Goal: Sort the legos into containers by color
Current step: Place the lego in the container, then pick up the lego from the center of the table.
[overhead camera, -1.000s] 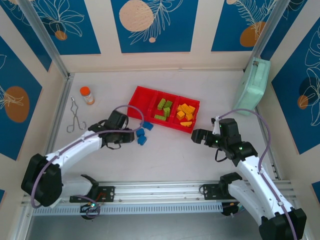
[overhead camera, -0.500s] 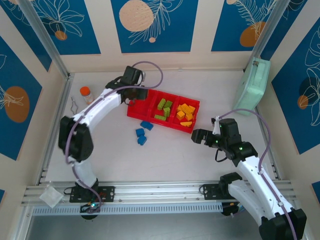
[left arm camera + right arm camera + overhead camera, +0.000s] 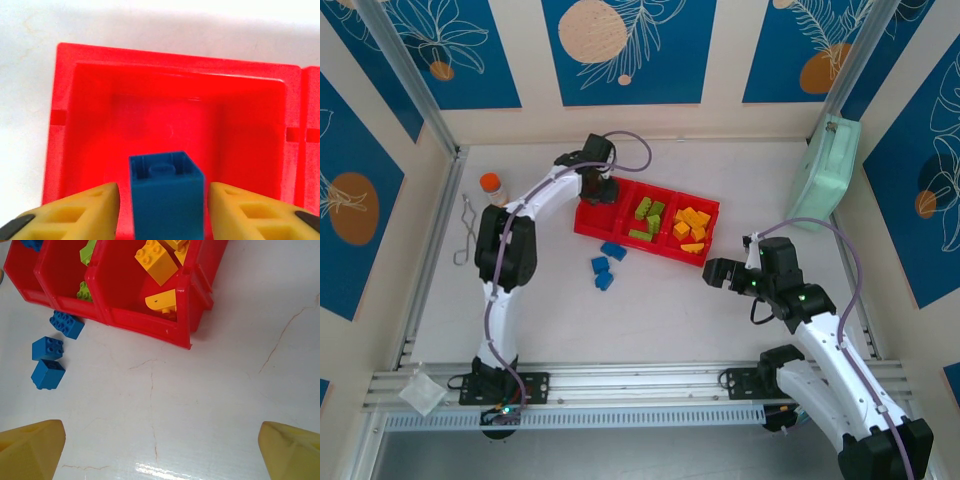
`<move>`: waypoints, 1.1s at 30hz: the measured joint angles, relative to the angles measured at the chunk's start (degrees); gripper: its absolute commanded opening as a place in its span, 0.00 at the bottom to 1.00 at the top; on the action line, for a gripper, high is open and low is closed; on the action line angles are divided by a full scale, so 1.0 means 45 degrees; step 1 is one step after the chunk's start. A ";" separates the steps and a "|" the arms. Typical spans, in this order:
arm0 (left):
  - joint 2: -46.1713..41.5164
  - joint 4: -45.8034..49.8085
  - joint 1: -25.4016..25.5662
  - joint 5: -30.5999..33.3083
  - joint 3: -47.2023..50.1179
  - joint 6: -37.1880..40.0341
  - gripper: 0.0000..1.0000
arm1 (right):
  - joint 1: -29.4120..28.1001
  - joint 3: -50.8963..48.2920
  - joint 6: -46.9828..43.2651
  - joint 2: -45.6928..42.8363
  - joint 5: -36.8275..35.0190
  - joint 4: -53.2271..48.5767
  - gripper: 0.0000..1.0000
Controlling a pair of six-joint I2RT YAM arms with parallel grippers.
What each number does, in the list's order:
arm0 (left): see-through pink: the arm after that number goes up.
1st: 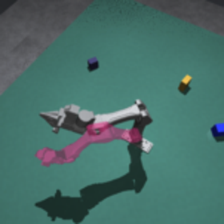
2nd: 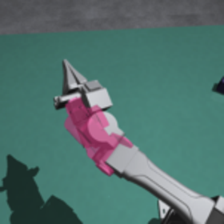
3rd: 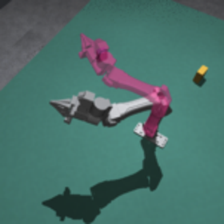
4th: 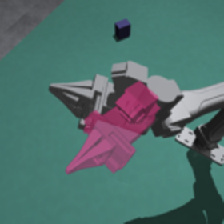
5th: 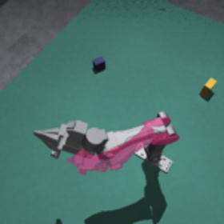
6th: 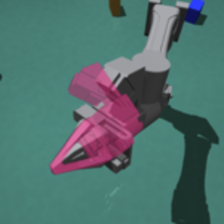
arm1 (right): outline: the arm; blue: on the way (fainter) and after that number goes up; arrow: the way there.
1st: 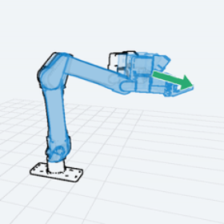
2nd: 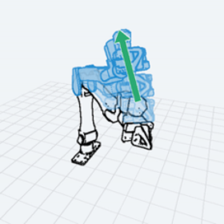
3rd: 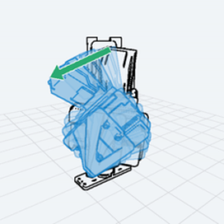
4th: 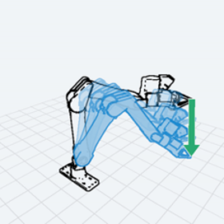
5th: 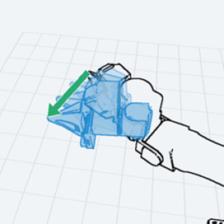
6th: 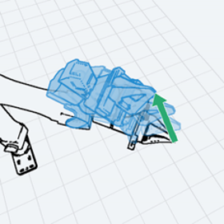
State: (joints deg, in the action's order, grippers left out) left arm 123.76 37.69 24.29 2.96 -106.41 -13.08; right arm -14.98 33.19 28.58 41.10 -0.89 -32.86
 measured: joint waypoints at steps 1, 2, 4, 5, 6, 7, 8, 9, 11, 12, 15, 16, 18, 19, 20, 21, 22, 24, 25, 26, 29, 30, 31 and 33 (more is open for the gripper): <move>-0.0170 -0.0121 -0.0015 -0.0019 0.0248 -0.0044 0.64 | 0.0000 0.0000 0.0000 0.0000 -0.0024 -0.0005 0.99; -0.0481 -0.0282 -0.0019 -0.0058 0.0680 -0.0068 0.66 | 0.0000 0.0000 0.0000 0.0000 -0.0034 -0.0005 0.99; -0.1248 -0.0486 -0.0019 -0.0136 0.1608 -0.0160 0.72 | 0.0000 0.0000 0.0000 0.0000 -0.0039 -0.0010 0.99; -0.1734 -0.0593 -0.0019 -0.0223 0.2127 -0.0209 0.75 | 0.0000 0.0000 0.0000 0.0000 -0.0039 -0.0015 0.99; -0.2278 -0.0719 -0.0015 -0.0296 0.2637 -0.0301 0.78 | 0.0000 0.0000 0.0005 0.0000 -0.0039 -0.0029 0.99; -0.2817 -0.0806 -0.0015 -0.0384 0.3104 -0.0393 0.80 | 0.0000 0.0000 0.0000 0.0000 -0.0039 -0.0049 0.99; -0.3478 -0.1010 -0.0015 -0.0491 0.3677 -0.0515 0.82 | 0.0000 0.0000 0.0000 0.0000 -0.0039 -0.0073 0.99; -0.4187 -0.1175 -0.0005 -0.0622 0.4240 -0.0622 0.85 | 0.0000 0.0000 0.0000 0.0000 -0.0039 -0.0097 0.99; -0.5581 -0.1530 0.0063 -0.0889 0.5411 -0.0811 0.88 | 0.0000 0.0005 0.0005 0.0000 -0.0039 -0.0175 0.99; -0.6373 -0.1700 0.0121 -0.0991 0.6091 -0.0933 0.89 | 0.0000 0.0005 0.0000 0.0000 -0.0039 -0.0209 0.99; -0.8437 -0.2322 0.0403 -0.1282 0.8208 -0.1375 0.90 | 0.0000 0.0005 0.0000 0.0000 -0.0039 -0.0243 0.99; -0.9005 -0.2565 0.0525 -0.1452 0.8952 -0.1588 0.91 | 0.0000 0.0005 0.0000 -0.0005 -0.0039 -0.0243 0.99; -1.0054 -0.3104 0.0782 -0.1821 1.0739 -0.2079 0.91 | 0.0000 0.0005 0.0005 0.0000 -0.0039 -0.0238 0.99; -1.0360 -0.3269 0.0899 -0.1928 1.1404 -0.2273 0.91 | 0.0000 0.0005 0.0000 0.0000 -0.0039 -0.0238 0.99; -1.0622 -0.3337 0.1039 -0.1991 1.2104 -0.2467 0.91 | 0.0000 0.0005 0.0000 0.0005 -0.0039 -0.0238 0.99; -1.0783 -0.3347 0.1200 -0.2021 1.2682 -0.2652 0.91 | 0.0000 0.0005 0.0000 0.0029 -0.0034 -0.0233 0.99; -1.0856 -0.3347 0.1355 -0.2035 1.3085 -0.2744 0.92 | 0.0000 0.0005 0.0000 0.0073 -0.0034 -0.0233 0.99; -1.0885 -0.3337 0.1744 -0.2035 1.3629 -0.2900 0.92 | 0.0000 0.0005 0.0000 0.0189 -0.0034 -0.0233 0.99; -1.0885 -0.3337 0.1894 -0.2035 1.3731 -0.2939 0.92 | 0.0000 0.0005 0.0000 0.0238 -0.0034 -0.0233 0.99; -1.0870 -0.3332 0.2079 -0.2030 1.3794 -0.2958 0.92 | 0.0000 0.0005 0.0000 0.0267 -0.0034 -0.0233 0.99; -1.0525 -0.3551 0.2487 -0.2025 1.3780 -0.2987 0.91 | 0.0000 0.0005 0.0005 0.0272 -0.0034 -0.0233 0.99; -1.0316 -0.3594 0.2569 -0.2021 1.3755 -0.2982 0.90 | 0.0000 0.0005 0.0005 0.0272 -0.0034 -0.0233 0.99; -1.0074 -0.3623 0.2628 -0.2016 1.3726 -0.2982 0.88 | 0.0000 0.0005 0.0005 0.0272 -0.0034 -0.0238 0.99; -0.9447 -0.3619 0.2710 -0.1982 1.3576 -0.2885 0.84 | 0.0000 0.0005 0.0005 0.0267 -0.0039 -0.0238 0.99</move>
State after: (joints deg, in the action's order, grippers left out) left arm 81.25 21.41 36.49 -5.96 -45.32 -26.06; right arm -14.98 33.21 28.60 42.30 -1.06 -33.93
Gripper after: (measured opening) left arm 0.870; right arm 0.992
